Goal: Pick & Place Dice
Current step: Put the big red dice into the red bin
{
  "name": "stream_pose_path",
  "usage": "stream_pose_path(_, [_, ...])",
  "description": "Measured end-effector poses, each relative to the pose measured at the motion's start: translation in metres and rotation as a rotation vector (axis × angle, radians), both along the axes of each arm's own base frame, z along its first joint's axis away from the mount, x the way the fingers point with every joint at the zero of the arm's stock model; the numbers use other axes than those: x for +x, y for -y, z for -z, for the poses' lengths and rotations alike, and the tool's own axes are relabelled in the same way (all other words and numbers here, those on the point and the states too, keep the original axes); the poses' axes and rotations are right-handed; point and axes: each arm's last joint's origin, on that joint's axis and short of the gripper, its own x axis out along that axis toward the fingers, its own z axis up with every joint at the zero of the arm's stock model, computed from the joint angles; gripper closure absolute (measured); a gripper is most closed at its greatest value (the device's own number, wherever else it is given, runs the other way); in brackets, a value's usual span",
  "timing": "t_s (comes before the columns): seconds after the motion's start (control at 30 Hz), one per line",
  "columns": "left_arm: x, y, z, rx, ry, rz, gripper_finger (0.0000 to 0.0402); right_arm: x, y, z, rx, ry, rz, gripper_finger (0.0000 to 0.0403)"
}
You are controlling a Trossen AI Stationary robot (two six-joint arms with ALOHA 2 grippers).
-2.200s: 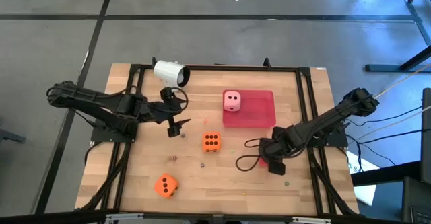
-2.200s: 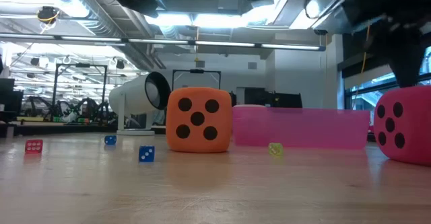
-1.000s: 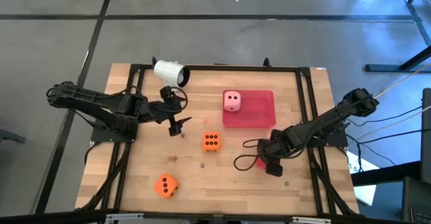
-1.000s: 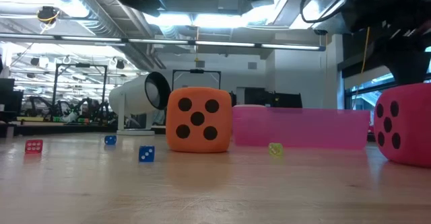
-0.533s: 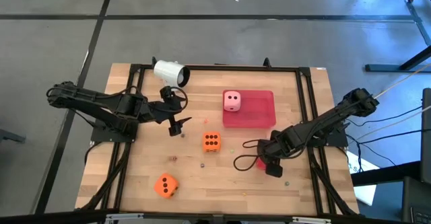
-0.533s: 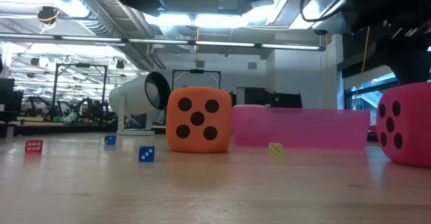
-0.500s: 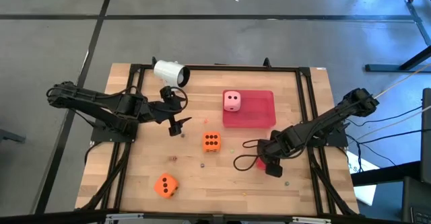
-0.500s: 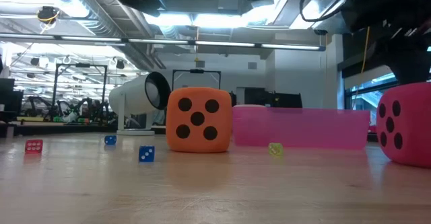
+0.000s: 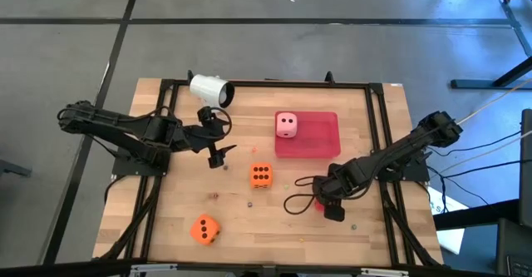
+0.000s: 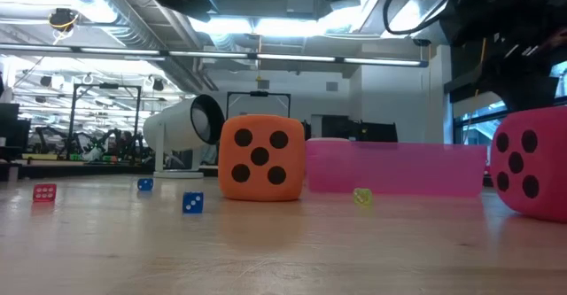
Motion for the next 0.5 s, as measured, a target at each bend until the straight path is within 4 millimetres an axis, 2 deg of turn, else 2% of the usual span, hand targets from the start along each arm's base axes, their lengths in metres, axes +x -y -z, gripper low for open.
stream_pose_path(0.5, [0.0000, 0.0000, 0.0000, 0.005, -0.002, 0.004, 0.0054, 0.0004, -0.0016, 0.0017, -0.068, 0.049, -0.036, 0.0003])
